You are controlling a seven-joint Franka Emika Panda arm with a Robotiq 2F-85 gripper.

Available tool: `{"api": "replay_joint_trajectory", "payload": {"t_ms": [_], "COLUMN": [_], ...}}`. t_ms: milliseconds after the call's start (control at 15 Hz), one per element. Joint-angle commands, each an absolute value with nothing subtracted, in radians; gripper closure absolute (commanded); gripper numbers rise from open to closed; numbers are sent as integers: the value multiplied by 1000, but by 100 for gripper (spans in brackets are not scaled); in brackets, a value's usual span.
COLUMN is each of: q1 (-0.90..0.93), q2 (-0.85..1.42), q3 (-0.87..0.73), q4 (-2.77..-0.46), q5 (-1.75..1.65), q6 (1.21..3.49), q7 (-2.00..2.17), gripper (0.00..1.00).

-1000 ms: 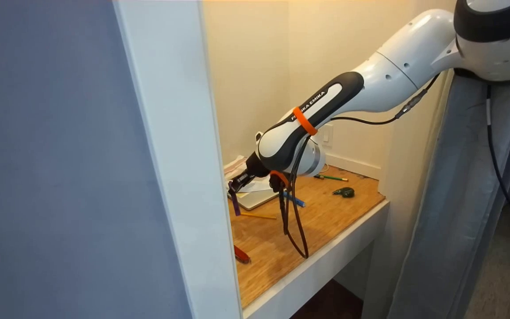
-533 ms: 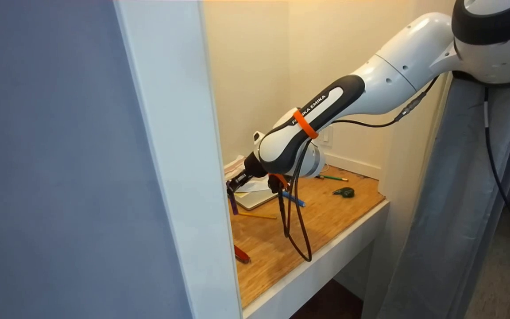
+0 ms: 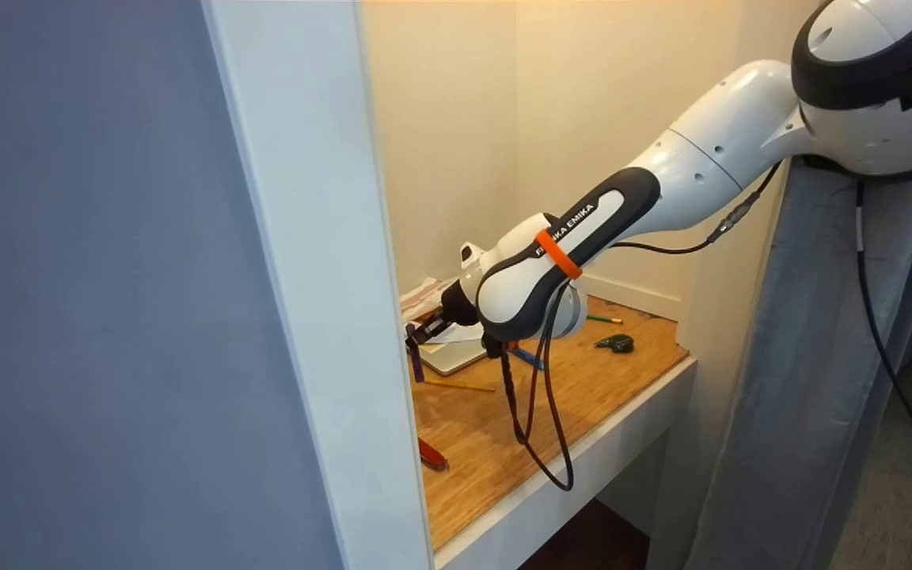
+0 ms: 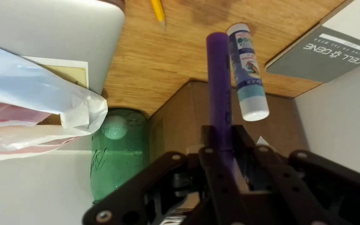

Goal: Move the purple marker forward and put it upright

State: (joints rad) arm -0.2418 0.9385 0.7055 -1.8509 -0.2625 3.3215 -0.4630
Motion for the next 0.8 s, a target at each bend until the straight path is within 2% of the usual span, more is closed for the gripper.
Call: {"api": "replay_joint_trajectory", "payload": {"t_ms": [0, 733], "q1": [-276, -334], "q2": [1003, 1138], "q3": [736, 796], "q4": [-1826, -1782], "q5": [-368, -512], "q6": [3350, 3368], "q7": [-420, -474], "gripper": [94, 94]}}
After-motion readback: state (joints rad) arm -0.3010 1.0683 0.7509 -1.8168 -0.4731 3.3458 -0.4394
